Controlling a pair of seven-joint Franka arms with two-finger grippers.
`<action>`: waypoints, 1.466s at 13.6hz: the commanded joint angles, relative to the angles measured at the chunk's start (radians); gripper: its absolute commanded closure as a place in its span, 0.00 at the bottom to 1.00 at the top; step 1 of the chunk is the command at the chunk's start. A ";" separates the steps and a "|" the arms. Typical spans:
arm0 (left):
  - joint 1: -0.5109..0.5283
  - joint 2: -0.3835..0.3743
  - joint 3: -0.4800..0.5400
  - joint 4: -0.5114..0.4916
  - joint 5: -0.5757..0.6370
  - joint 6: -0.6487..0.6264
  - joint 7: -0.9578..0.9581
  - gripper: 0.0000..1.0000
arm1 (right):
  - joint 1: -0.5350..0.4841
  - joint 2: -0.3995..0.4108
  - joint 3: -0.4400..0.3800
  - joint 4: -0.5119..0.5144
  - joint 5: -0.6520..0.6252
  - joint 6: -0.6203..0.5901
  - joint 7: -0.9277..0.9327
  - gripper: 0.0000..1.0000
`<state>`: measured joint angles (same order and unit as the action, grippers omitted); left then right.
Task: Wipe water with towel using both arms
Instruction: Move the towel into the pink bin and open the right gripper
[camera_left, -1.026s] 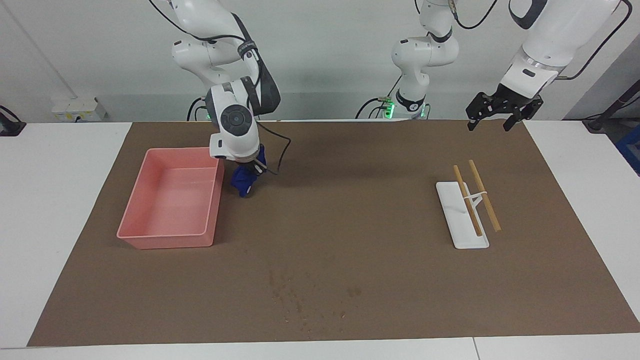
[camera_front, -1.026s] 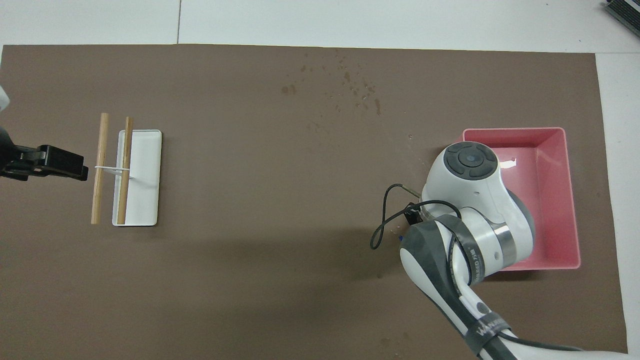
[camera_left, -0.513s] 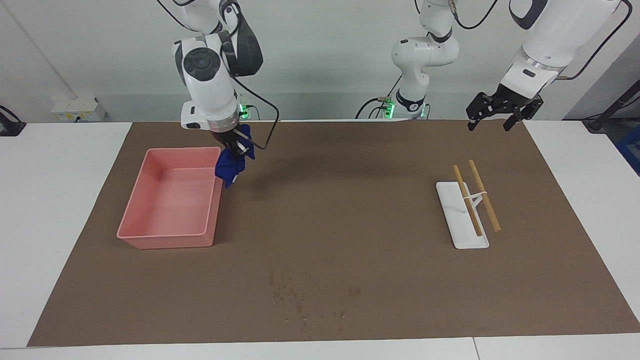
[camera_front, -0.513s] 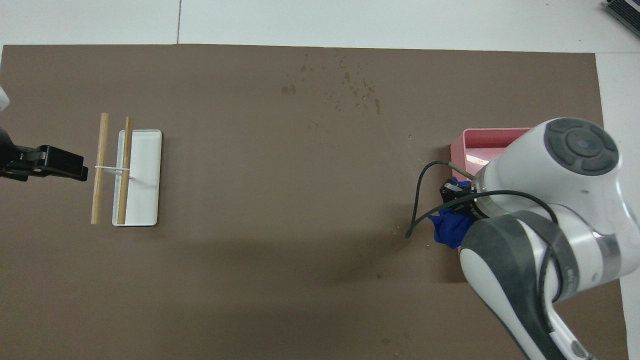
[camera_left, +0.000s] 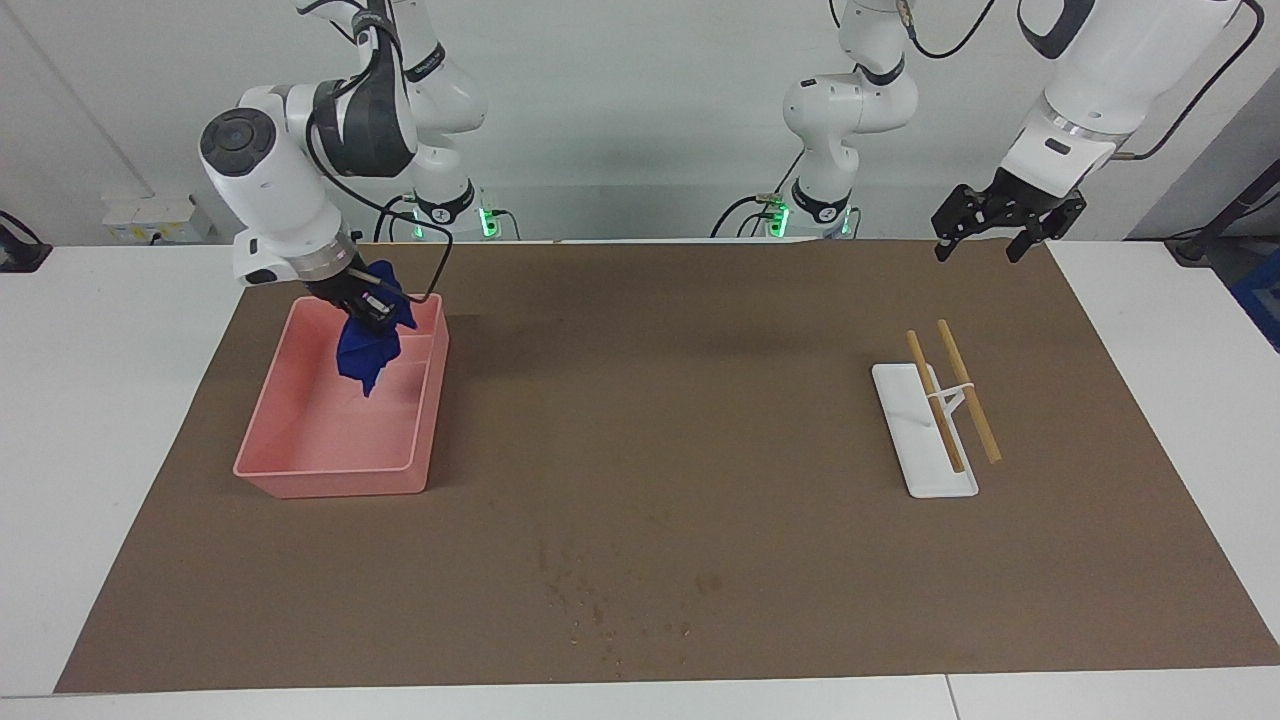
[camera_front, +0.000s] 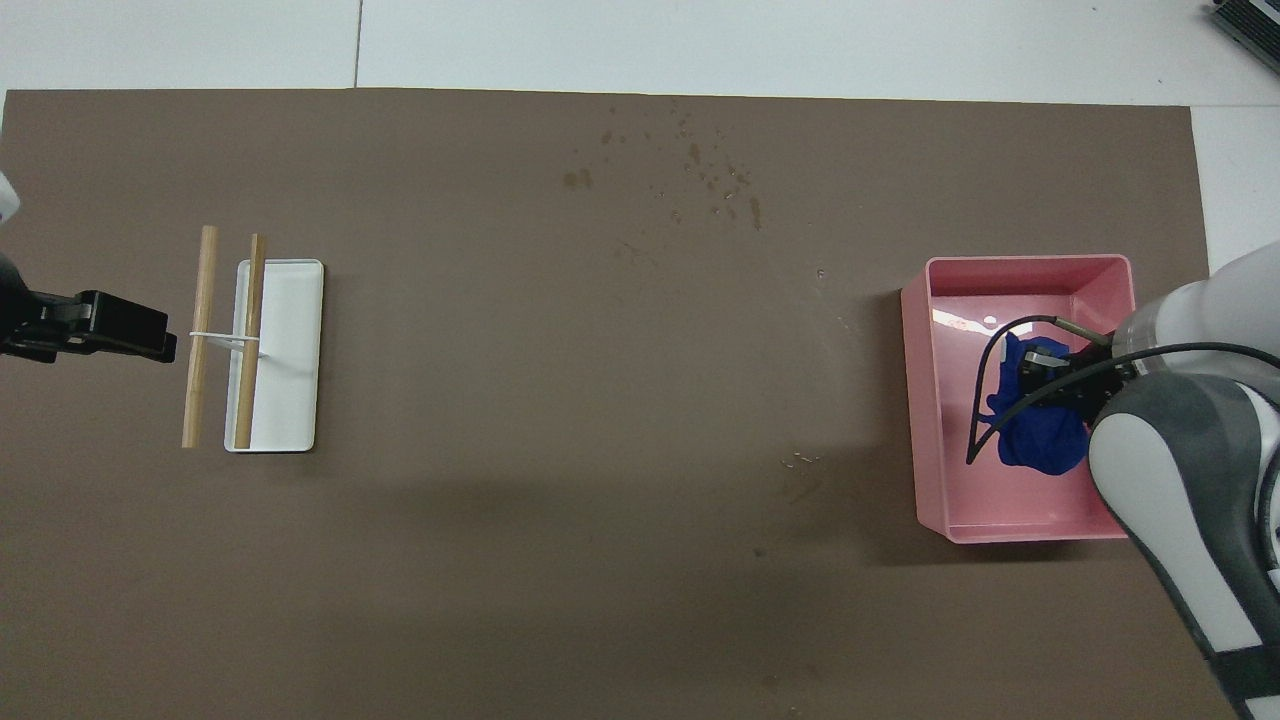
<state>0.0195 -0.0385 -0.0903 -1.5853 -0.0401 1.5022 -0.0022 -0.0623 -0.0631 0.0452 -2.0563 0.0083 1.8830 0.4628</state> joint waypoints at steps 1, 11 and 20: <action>0.010 -0.021 -0.002 -0.021 -0.015 -0.007 0.007 0.00 | -0.034 0.011 0.015 -0.071 0.018 0.125 -0.107 1.00; 0.010 -0.021 -0.002 -0.021 -0.015 -0.007 0.007 0.00 | 0.019 0.051 0.016 -0.124 0.019 0.223 -0.240 0.00; 0.010 -0.021 -0.002 -0.021 -0.015 -0.007 0.007 0.00 | 0.019 0.045 0.018 0.327 -0.048 -0.197 -0.308 0.00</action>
<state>0.0195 -0.0385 -0.0903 -1.5853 -0.0401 1.5016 -0.0022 -0.0331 -0.0394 0.0594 -1.8366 -0.0204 1.7561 0.1830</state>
